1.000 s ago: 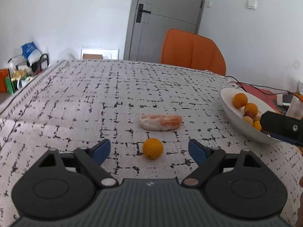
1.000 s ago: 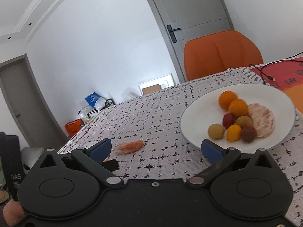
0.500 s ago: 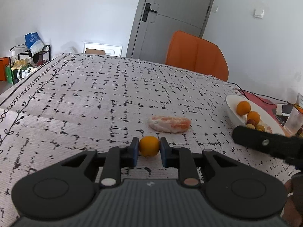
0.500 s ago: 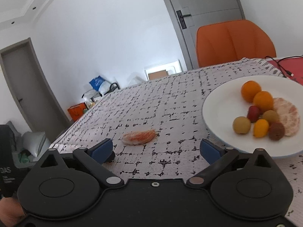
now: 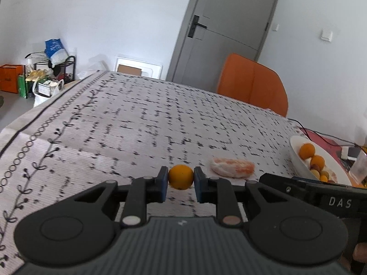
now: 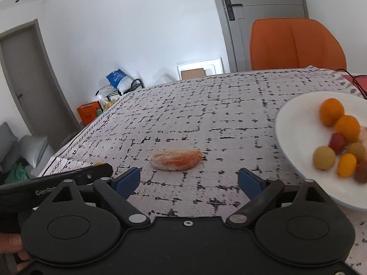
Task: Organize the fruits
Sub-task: 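Grasp the small orange with the left tool while the right tool grasps the peeled tangerine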
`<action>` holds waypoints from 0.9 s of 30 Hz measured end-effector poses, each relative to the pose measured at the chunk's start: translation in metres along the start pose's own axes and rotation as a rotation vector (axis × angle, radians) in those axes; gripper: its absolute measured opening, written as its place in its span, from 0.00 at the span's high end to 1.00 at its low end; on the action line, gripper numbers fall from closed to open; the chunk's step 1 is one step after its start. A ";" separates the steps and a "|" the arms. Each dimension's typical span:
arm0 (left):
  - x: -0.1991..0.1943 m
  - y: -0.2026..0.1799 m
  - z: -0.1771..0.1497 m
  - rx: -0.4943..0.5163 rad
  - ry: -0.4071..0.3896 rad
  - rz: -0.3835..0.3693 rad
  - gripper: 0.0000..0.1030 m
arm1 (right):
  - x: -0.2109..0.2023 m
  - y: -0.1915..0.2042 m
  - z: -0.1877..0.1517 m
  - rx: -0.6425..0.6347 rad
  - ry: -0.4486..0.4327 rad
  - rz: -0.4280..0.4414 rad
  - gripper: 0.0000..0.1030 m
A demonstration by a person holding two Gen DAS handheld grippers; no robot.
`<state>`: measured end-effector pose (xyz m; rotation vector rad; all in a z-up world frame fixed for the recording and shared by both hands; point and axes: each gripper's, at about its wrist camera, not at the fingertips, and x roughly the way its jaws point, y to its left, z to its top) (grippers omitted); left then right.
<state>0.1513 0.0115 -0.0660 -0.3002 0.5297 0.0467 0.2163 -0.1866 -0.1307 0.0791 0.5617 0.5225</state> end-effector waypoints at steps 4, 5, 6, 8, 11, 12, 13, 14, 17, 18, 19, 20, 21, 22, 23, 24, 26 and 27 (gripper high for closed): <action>-0.002 0.011 0.002 -0.025 -0.004 0.010 0.79 | 0.010 0.010 0.003 -0.021 0.014 -0.002 0.11; -0.002 0.014 0.002 -0.029 -0.005 0.010 0.79 | 0.012 0.011 0.004 -0.022 0.018 -0.001 0.11; -0.002 0.016 0.002 -0.035 -0.006 0.009 0.79 | 0.016 0.013 0.004 -0.023 0.022 -0.002 0.11; -0.003 0.021 0.003 -0.051 -0.009 0.005 0.79 | 0.021 0.016 0.005 -0.027 0.029 -0.001 0.12; -0.005 0.027 0.002 -0.070 -0.018 -0.004 0.79 | 0.029 0.021 0.006 -0.033 0.047 0.016 0.19; -0.006 0.029 0.001 -0.076 -0.022 -0.008 0.79 | 0.032 0.023 0.006 -0.037 0.050 0.016 0.19; -0.008 0.031 0.001 -0.084 -0.027 -0.013 0.79 | 0.035 0.024 0.007 -0.043 0.054 0.010 0.19; -0.008 0.033 0.001 -0.093 -0.031 -0.018 0.79 | 0.037 0.026 0.007 -0.048 0.055 0.002 0.19; -0.007 0.037 -0.001 -0.117 -0.031 -0.029 0.79 | 0.045 0.030 0.009 -0.072 0.060 -0.010 0.18; -0.006 0.038 -0.001 -0.124 -0.029 -0.029 0.79 | 0.046 0.032 0.010 -0.079 0.061 -0.009 0.17; -0.005 0.040 -0.001 -0.130 -0.026 -0.030 0.79 | 0.049 0.034 0.010 -0.085 0.062 -0.014 0.16; -0.005 0.040 -0.001 -0.136 -0.025 -0.030 0.79 | 0.051 0.035 0.011 -0.094 0.063 -0.020 0.16; -0.005 0.041 -0.001 -0.139 -0.027 -0.031 0.79 | 0.053 0.037 0.011 -0.105 0.064 -0.027 0.16; -0.005 0.041 -0.001 -0.140 -0.029 -0.033 0.79 | 0.055 0.038 0.011 -0.119 0.066 -0.037 0.16; -0.006 0.042 -0.001 -0.143 -0.029 -0.034 0.79 | 0.057 0.041 0.012 -0.135 0.070 -0.047 0.16; -0.006 0.043 -0.001 -0.147 -0.031 -0.034 0.79 | 0.059 0.042 0.013 -0.149 0.074 -0.058 0.16; -0.007 0.044 -0.002 -0.155 -0.034 -0.035 0.78 | 0.062 0.045 0.013 -0.171 0.079 -0.073 0.16; -0.007 0.045 -0.002 -0.157 -0.035 -0.035 0.78 | 0.063 0.045 0.013 -0.176 0.081 -0.077 0.16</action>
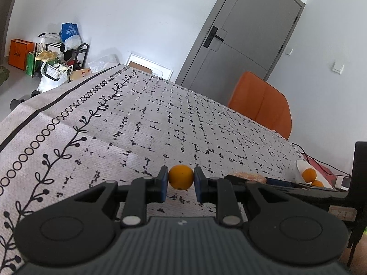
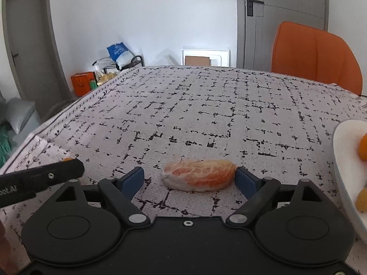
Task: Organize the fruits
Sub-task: 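Grasp the small orange with the left tool while the right tool grasps the peeled tangerine, then carry the peeled tangerine over the white bowl while the left tool carries the small orange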
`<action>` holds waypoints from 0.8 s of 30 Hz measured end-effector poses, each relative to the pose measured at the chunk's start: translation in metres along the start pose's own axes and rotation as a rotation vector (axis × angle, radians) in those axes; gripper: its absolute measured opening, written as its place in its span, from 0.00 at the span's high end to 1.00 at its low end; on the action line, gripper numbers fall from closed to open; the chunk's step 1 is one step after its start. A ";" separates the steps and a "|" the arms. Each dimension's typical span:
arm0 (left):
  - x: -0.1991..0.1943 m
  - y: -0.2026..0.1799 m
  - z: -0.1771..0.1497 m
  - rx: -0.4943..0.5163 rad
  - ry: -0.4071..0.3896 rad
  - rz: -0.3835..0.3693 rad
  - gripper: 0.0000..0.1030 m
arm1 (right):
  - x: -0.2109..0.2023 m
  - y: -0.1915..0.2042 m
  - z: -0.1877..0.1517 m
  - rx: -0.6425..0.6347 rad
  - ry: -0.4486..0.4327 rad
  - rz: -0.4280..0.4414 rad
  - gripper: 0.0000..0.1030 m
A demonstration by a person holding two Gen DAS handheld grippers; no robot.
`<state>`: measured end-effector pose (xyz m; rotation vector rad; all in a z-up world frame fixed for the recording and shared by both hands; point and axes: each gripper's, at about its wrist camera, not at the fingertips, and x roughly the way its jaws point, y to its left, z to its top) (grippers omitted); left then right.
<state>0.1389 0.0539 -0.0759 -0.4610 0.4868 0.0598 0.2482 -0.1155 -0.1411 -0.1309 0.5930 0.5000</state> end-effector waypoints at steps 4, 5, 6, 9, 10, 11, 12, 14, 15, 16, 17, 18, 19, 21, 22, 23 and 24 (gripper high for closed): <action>0.000 -0.002 0.000 0.007 -0.004 0.000 0.79 | 0.000 0.003 0.000 -0.039 -0.006 -0.038 0.33; -0.001 -0.002 0.000 0.009 -0.004 0.000 0.79 | 0.000 0.003 0.000 -0.049 -0.009 -0.049 0.36; -0.001 -0.002 0.000 0.010 -0.005 0.003 0.79 | -0.001 0.002 0.000 -0.046 -0.006 -0.043 0.37; -0.004 -0.002 0.001 0.010 -0.012 0.008 0.79 | -0.004 -0.001 0.000 -0.043 -0.003 -0.031 0.38; -0.005 -0.002 0.001 0.012 -0.013 0.011 0.79 | -0.007 -0.002 -0.001 -0.034 -0.004 -0.026 0.38; -0.006 -0.003 0.001 0.014 -0.015 0.014 0.79 | -0.009 -0.003 -0.002 -0.024 -0.006 -0.019 0.39; -0.007 -0.004 0.002 0.017 -0.018 0.017 0.79 | -0.013 -0.004 -0.003 -0.014 -0.011 -0.010 0.39; -0.010 -0.007 0.003 0.028 -0.022 0.022 0.79 | -0.021 -0.007 -0.005 0.003 -0.022 0.006 0.39; -0.011 -0.009 0.004 0.037 -0.025 0.024 0.79 | -0.024 -0.007 -0.006 0.011 -0.027 0.012 0.39; -0.013 -0.011 0.004 0.044 -0.029 0.024 0.79 | -0.029 -0.009 -0.007 0.021 -0.032 0.018 0.39; -0.015 -0.013 0.004 0.051 -0.033 0.023 0.79 | -0.034 -0.010 -0.008 0.029 -0.039 0.023 0.39; -0.016 -0.015 0.004 0.057 -0.036 0.022 0.79 | -0.039 -0.011 -0.009 0.033 -0.046 0.028 0.39; -0.017 -0.018 0.004 0.059 -0.040 0.019 0.79 | -0.045 -0.012 -0.009 0.037 -0.054 0.032 0.39; -0.017 -0.022 0.004 0.064 -0.040 0.016 0.79 | -0.054 -0.014 -0.010 0.039 -0.067 0.038 0.39; -0.018 -0.024 0.004 0.066 -0.040 0.014 0.79 | -0.060 -0.015 -0.011 0.039 -0.075 0.039 0.39; -0.018 -0.026 0.004 0.069 -0.039 0.011 0.79 | -0.065 -0.016 -0.012 0.041 -0.083 0.040 0.39; -0.018 -0.029 0.004 0.075 -0.039 0.007 0.79 | -0.069 -0.018 -0.012 0.044 -0.091 0.041 0.39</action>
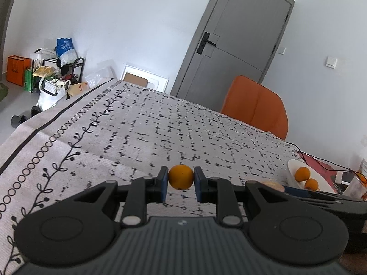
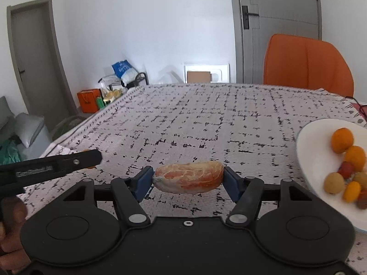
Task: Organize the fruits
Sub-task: 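Carry the peeled tangerine over the white bowl while the left tool carries the small orange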
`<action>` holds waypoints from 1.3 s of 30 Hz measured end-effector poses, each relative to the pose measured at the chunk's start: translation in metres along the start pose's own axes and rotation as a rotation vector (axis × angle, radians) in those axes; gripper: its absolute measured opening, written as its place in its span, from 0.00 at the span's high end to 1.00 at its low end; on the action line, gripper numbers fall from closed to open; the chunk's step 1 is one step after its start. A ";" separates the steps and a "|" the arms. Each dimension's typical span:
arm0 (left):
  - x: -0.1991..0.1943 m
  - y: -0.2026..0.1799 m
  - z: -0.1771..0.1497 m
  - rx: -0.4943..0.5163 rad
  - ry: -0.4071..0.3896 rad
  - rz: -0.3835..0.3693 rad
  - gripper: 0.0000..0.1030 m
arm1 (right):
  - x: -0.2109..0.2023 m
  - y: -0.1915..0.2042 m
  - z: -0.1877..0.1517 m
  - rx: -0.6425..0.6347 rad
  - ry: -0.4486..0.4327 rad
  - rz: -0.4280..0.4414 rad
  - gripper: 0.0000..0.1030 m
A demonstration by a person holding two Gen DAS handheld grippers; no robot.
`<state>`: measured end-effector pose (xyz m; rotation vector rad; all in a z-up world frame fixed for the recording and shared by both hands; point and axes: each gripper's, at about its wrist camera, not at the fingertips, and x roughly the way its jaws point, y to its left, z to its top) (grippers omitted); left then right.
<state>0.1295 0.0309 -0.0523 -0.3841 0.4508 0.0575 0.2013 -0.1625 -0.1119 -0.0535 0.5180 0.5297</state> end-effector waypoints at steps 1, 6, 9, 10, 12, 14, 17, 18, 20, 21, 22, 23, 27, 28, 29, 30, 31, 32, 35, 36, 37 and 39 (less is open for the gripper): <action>-0.001 -0.003 0.000 0.007 -0.003 -0.004 0.79 | -0.004 -0.001 0.000 0.004 -0.007 0.000 0.39; -0.003 -0.015 0.002 0.026 -0.004 -0.021 0.79 | -0.021 -0.011 0.001 0.027 -0.042 -0.011 0.39; -0.005 -0.021 0.002 0.037 -0.008 -0.035 0.79 | -0.028 -0.017 0.000 0.042 -0.062 -0.020 0.39; -0.005 -0.023 0.002 0.037 -0.009 -0.039 0.79 | -0.030 -0.019 0.000 0.050 -0.066 -0.025 0.39; -0.004 -0.027 0.002 0.043 -0.007 -0.048 0.79 | -0.032 -0.025 -0.001 0.062 -0.071 -0.034 0.39; -0.003 -0.030 0.001 0.052 -0.002 -0.054 0.79 | -0.035 -0.029 -0.002 0.072 -0.078 -0.040 0.39; 0.001 -0.036 0.000 0.066 0.011 -0.058 0.79 | -0.042 -0.038 -0.005 0.091 -0.104 -0.048 0.39; 0.003 -0.040 0.000 0.072 0.017 -0.060 0.79 | -0.045 -0.042 -0.005 0.099 -0.113 -0.050 0.39; 0.006 -0.047 0.000 0.090 0.022 -0.066 0.79 | -0.050 -0.050 -0.007 0.119 -0.130 -0.057 0.39; 0.007 -0.051 -0.002 0.097 0.024 -0.072 0.79 | -0.051 -0.053 -0.008 0.129 -0.133 -0.059 0.39; 0.008 -0.055 -0.002 0.105 0.026 -0.079 0.79 | -0.053 -0.058 -0.009 0.141 -0.138 -0.061 0.39; 0.009 -0.059 -0.003 0.113 0.028 -0.086 0.79 | -0.055 -0.061 -0.011 0.148 -0.142 -0.066 0.39; 0.015 -0.077 -0.006 0.146 0.041 -0.116 0.78 | -0.060 -0.077 -0.016 0.176 -0.152 -0.096 0.39; 0.017 -0.081 -0.007 0.154 0.044 -0.122 0.78 | -0.062 -0.081 -0.018 0.185 -0.155 -0.104 0.39; 0.018 -0.085 -0.008 0.161 0.046 -0.128 0.79 | -0.063 -0.085 -0.020 0.192 -0.157 -0.110 0.39; 0.019 -0.089 -0.008 0.167 0.049 -0.134 0.79 | -0.063 -0.090 -0.021 0.201 -0.158 -0.116 0.39; 0.020 -0.092 -0.009 0.171 0.051 -0.139 0.79 | -0.064 -0.094 -0.022 0.210 -0.159 -0.122 0.39; 0.021 -0.095 -0.009 0.176 0.053 -0.144 0.78 | -0.064 -0.097 -0.024 0.216 -0.160 -0.128 0.39; 0.025 -0.105 -0.010 0.195 0.060 -0.157 0.78 | -0.065 -0.105 -0.027 0.238 -0.159 -0.147 0.38; 0.026 -0.107 -0.011 0.199 0.064 -0.162 0.78 | -0.065 -0.107 -0.028 0.245 -0.159 -0.153 0.38; 0.027 -0.110 -0.010 0.203 0.067 -0.168 0.78 | -0.065 -0.110 -0.029 0.253 -0.161 -0.154 0.37; 0.029 -0.116 -0.010 0.214 0.068 -0.177 0.78 | -0.068 -0.117 -0.033 0.284 -0.172 -0.145 0.33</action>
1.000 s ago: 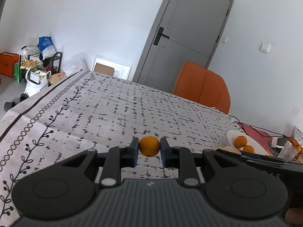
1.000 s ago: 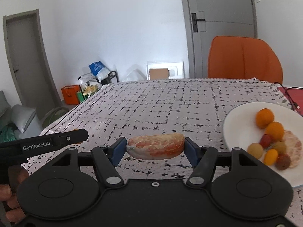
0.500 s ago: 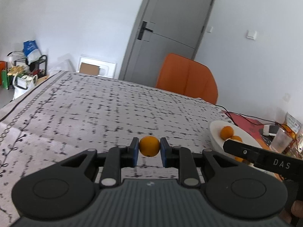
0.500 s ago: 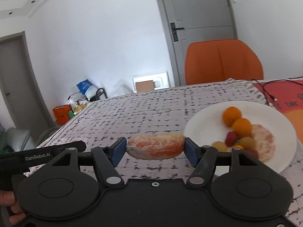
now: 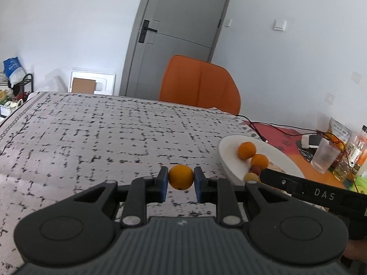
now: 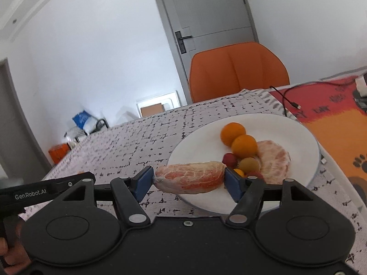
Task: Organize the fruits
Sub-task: 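Carry the peeled tangerine over the white bowl while the left tool carries the small orange, then lower the peeled tangerine into the bowl and open the right tool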
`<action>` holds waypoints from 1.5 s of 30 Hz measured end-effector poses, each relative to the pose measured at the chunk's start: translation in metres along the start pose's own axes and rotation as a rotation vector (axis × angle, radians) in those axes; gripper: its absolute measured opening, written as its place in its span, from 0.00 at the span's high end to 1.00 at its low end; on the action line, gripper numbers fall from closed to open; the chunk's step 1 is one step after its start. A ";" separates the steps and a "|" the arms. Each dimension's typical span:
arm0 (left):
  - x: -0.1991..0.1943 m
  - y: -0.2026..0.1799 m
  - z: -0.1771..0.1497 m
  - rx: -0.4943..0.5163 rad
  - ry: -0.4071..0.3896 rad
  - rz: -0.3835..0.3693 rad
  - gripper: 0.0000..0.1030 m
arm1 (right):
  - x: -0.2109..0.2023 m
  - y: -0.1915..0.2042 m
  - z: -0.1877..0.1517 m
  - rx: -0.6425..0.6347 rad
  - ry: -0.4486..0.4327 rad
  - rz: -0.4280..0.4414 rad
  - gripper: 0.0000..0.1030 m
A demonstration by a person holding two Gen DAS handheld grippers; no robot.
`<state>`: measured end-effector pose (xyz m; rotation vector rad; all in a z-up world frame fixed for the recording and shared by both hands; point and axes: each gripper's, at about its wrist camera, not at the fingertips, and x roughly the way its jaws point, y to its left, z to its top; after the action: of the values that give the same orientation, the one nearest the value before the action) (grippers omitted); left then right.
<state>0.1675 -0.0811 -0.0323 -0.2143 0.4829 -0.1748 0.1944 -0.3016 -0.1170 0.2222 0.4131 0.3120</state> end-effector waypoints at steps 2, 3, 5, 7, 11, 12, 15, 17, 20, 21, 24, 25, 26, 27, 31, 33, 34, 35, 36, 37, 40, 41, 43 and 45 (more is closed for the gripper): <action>0.002 -0.006 0.002 0.016 -0.001 -0.008 0.78 | -0.004 -0.005 0.000 0.005 -0.013 -0.006 0.29; 0.004 -0.010 0.004 0.021 0.000 -0.015 0.78 | -0.005 -0.007 0.000 0.004 -0.021 -0.010 0.29; 0.007 -0.018 0.005 0.035 0.001 -0.028 0.78 | -0.009 -0.013 -0.001 0.013 -0.028 -0.014 0.28; 0.011 -0.027 0.006 0.051 0.005 -0.044 0.78 | -0.012 -0.019 -0.001 0.023 -0.033 -0.021 0.28; 0.020 -0.041 0.008 0.078 0.011 -0.068 0.78 | -0.019 -0.031 -0.002 0.043 -0.045 -0.037 0.28; 0.023 -0.045 0.008 0.085 0.013 -0.073 0.78 | -0.021 -0.035 -0.002 0.049 -0.048 -0.041 0.28; 0.031 -0.054 0.010 0.103 0.020 -0.080 0.78 | -0.026 -0.043 -0.002 0.064 -0.059 -0.051 0.28; 0.036 -0.060 0.011 0.117 0.024 -0.078 0.78 | -0.028 -0.048 -0.002 0.074 -0.065 -0.053 0.28; 0.044 -0.067 0.012 0.136 0.030 -0.078 0.78 | -0.031 -0.054 -0.003 0.084 -0.071 -0.055 0.28; 0.046 -0.069 0.013 0.142 0.031 -0.078 0.78 | -0.031 -0.056 -0.003 0.087 -0.071 -0.054 0.28; 0.052 -0.073 0.014 0.152 0.035 -0.077 0.78 | -0.032 -0.059 -0.003 0.092 -0.073 -0.051 0.28; 0.054 -0.074 0.014 0.154 0.037 -0.075 0.78 | -0.032 -0.059 -0.003 0.095 -0.074 -0.048 0.28; 0.056 -0.075 0.014 0.157 0.039 -0.074 0.78 | -0.032 -0.059 -0.003 0.098 -0.072 -0.045 0.28; 0.058 -0.076 0.014 0.158 0.041 -0.070 0.78 | -0.031 -0.059 -0.003 0.098 -0.072 -0.042 0.28; 0.061 -0.077 0.014 0.150 0.037 -0.066 0.78 | -0.030 -0.057 -0.005 0.091 -0.066 -0.028 0.28; 0.061 -0.077 0.015 0.150 0.034 -0.070 0.75 | -0.028 -0.056 -0.005 0.092 -0.064 -0.025 0.28; 0.061 -0.077 0.015 0.151 0.035 -0.072 0.75 | -0.028 -0.056 -0.005 0.092 -0.064 -0.024 0.28; 0.061 -0.077 0.015 0.153 0.039 -0.070 0.75 | -0.027 -0.055 -0.005 0.094 -0.063 -0.024 0.28; 0.060 -0.076 0.015 0.154 0.042 -0.067 0.75 | -0.027 -0.056 -0.006 0.095 -0.064 -0.024 0.28; 0.058 -0.075 0.015 0.153 0.041 -0.064 0.75 | -0.027 -0.055 -0.006 0.097 -0.064 -0.024 0.28; 0.054 -0.070 0.015 0.145 0.037 -0.058 0.75 | -0.027 -0.053 -0.006 0.101 -0.065 -0.021 0.28; 0.053 -0.069 0.015 0.145 0.037 -0.054 0.75 | -0.027 -0.052 -0.006 0.097 -0.065 -0.018 0.28; 0.053 -0.064 0.015 0.149 0.043 -0.031 0.72 | -0.027 -0.050 -0.006 0.092 -0.064 -0.019 0.28; 0.051 -0.057 0.013 0.146 0.050 0.001 0.71 | -0.029 -0.048 -0.005 0.086 -0.066 -0.016 0.28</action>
<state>0.2121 -0.1446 -0.0297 -0.0668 0.5182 -0.2141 0.1793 -0.3549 -0.1246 0.3124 0.3634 0.2708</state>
